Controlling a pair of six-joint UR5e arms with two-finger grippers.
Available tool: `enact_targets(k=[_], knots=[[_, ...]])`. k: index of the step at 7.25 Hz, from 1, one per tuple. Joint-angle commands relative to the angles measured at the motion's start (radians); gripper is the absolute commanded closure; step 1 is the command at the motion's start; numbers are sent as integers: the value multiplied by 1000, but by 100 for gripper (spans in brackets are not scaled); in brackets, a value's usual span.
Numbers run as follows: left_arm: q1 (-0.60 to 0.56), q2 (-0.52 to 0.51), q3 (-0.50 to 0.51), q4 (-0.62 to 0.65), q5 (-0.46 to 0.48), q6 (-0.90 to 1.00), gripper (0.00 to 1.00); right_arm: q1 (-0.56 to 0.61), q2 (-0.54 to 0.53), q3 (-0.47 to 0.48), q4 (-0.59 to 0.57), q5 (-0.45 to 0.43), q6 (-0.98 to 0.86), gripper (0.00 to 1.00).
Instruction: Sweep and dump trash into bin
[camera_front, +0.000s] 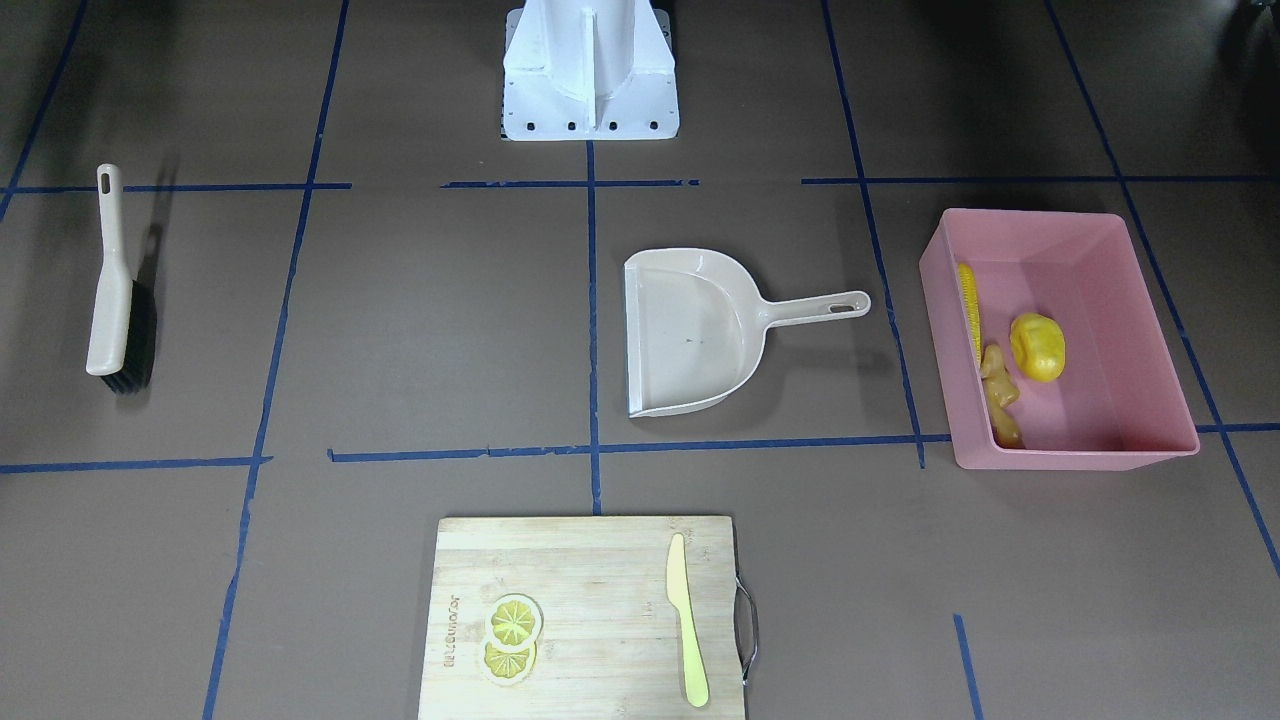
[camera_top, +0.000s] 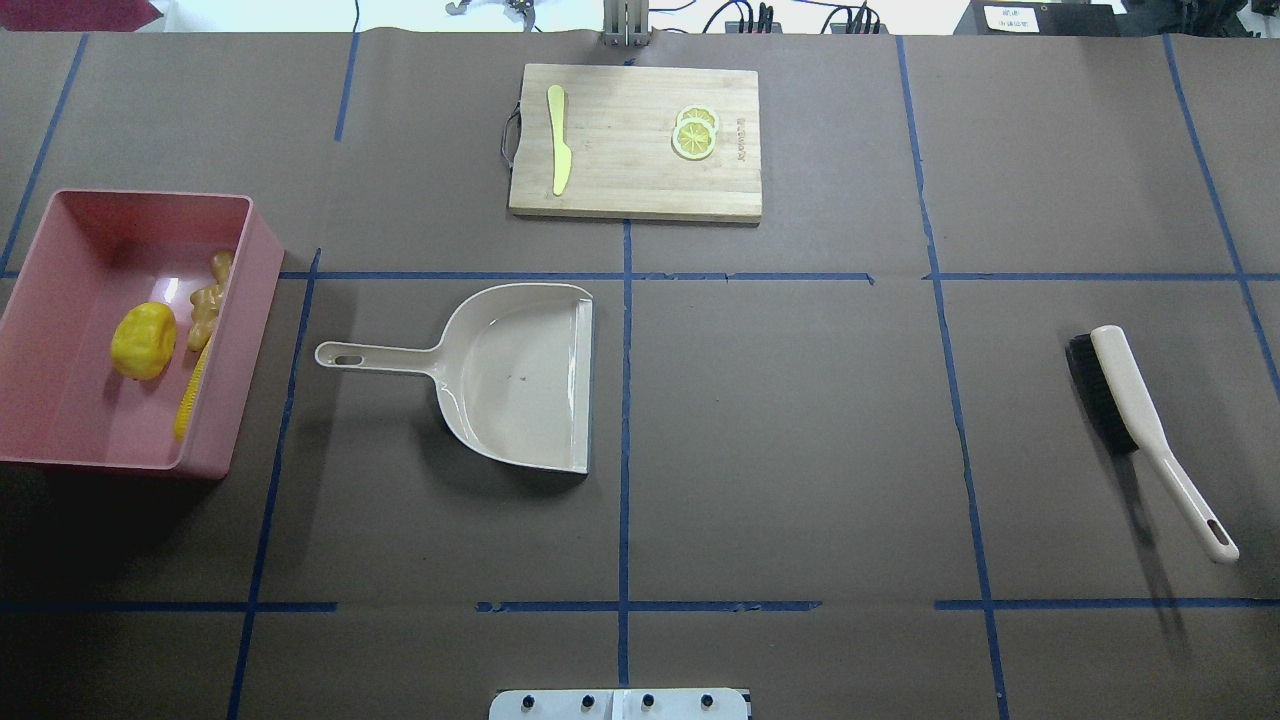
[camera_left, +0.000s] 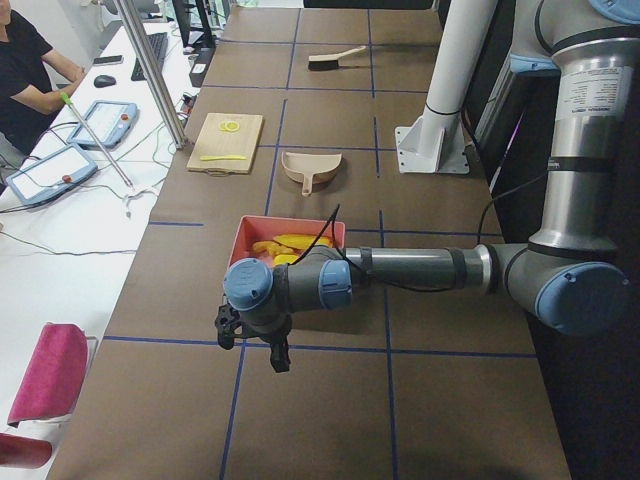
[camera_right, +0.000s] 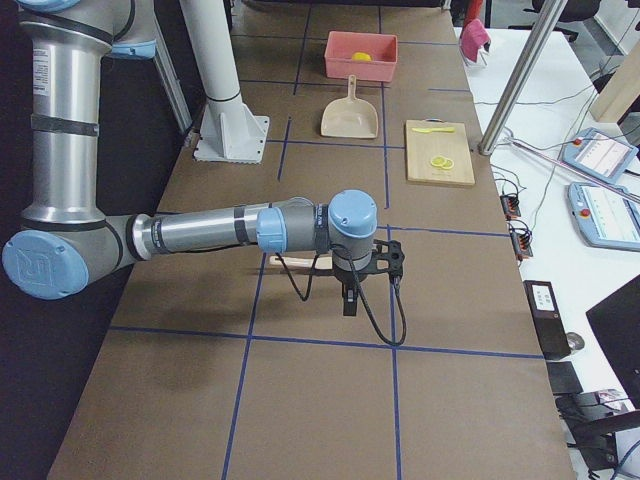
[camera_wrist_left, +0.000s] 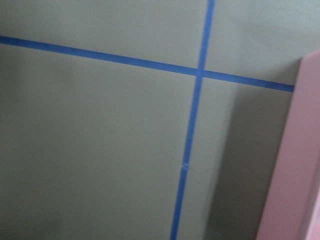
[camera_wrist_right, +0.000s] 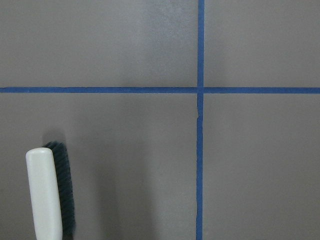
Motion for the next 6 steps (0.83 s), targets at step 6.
enact_targets(k=[6], knots=[[-3,-3,-2,-64,41,83,0,10,-6,-3,-2,0,-1,0]])
